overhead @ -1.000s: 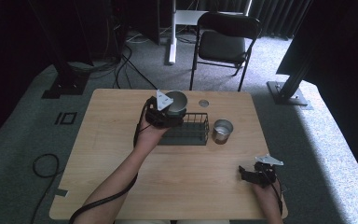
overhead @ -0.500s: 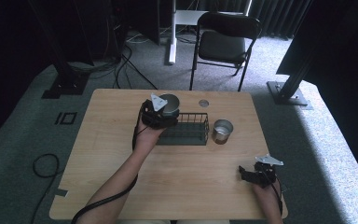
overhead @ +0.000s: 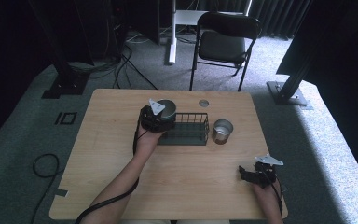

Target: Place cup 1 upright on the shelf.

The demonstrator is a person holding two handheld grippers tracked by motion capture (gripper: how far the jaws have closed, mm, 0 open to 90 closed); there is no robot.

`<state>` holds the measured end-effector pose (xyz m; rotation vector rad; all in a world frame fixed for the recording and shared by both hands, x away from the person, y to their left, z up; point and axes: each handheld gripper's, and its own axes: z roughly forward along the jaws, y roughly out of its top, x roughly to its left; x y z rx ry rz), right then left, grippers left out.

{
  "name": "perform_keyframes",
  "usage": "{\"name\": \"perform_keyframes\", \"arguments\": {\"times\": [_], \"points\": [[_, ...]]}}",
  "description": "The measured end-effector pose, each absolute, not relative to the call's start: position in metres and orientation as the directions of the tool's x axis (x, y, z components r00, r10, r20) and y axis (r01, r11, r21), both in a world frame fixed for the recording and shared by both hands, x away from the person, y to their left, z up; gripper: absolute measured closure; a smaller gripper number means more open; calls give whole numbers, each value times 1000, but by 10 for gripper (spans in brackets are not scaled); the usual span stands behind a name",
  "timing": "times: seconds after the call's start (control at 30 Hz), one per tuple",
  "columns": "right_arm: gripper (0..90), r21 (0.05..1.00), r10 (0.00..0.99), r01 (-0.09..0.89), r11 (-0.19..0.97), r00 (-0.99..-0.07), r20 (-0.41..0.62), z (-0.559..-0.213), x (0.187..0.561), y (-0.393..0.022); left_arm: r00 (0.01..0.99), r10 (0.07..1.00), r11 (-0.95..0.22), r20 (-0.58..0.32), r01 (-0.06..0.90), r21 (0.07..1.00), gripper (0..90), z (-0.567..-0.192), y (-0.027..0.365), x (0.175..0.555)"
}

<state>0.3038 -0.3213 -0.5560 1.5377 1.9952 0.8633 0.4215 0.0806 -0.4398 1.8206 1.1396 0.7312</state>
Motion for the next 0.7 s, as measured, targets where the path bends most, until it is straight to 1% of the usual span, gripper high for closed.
{"name": "perform_keyframes", "arguments": {"times": [0.3,0.37,0.47,0.57,0.7], "points": [[117,725,966,667,172,-258,8,-556,304,-321,406,913,-235,48,426,874,149,-447,81,422],[117,725,966,667,172,-258,8,-556,304,-321,413,910,-221,27,430,875,149,-450,81,422],[117,725,966,667,172,-258,8,-556,304,-321,417,908,-242,47,428,871,149,-454,79,422],[117,725,966,667,172,-258,8,-556,304,-321,418,907,-245,47,436,866,150,-458,78,422],[117,725,966,667,172,-258,8,-556,304,-321,424,903,-264,69,423,867,150,-459,75,421]]}}
